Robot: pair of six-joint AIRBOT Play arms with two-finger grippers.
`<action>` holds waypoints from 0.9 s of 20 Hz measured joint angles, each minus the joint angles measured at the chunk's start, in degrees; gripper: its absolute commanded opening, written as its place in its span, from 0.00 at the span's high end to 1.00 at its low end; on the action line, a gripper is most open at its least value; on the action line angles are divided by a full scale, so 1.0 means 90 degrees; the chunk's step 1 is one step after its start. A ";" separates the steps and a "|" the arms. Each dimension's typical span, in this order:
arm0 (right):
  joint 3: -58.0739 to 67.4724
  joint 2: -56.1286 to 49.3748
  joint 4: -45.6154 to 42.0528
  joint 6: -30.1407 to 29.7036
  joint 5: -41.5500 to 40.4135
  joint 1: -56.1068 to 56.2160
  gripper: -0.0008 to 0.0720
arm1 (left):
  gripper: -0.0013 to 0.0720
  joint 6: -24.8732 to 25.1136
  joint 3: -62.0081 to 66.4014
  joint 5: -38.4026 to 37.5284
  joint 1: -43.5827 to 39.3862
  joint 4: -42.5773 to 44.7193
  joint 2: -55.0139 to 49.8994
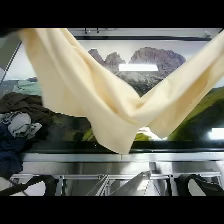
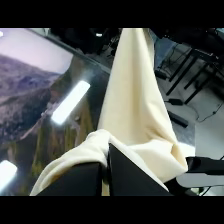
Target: Fold the shirts.
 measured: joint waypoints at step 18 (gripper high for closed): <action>0.0432 -0.4473 -0.0731 0.1154 0.2135 -0.1025 0.38 | 0.01 -0.1299 -0.3376 0.0265 -0.0019 0.0775 -0.2834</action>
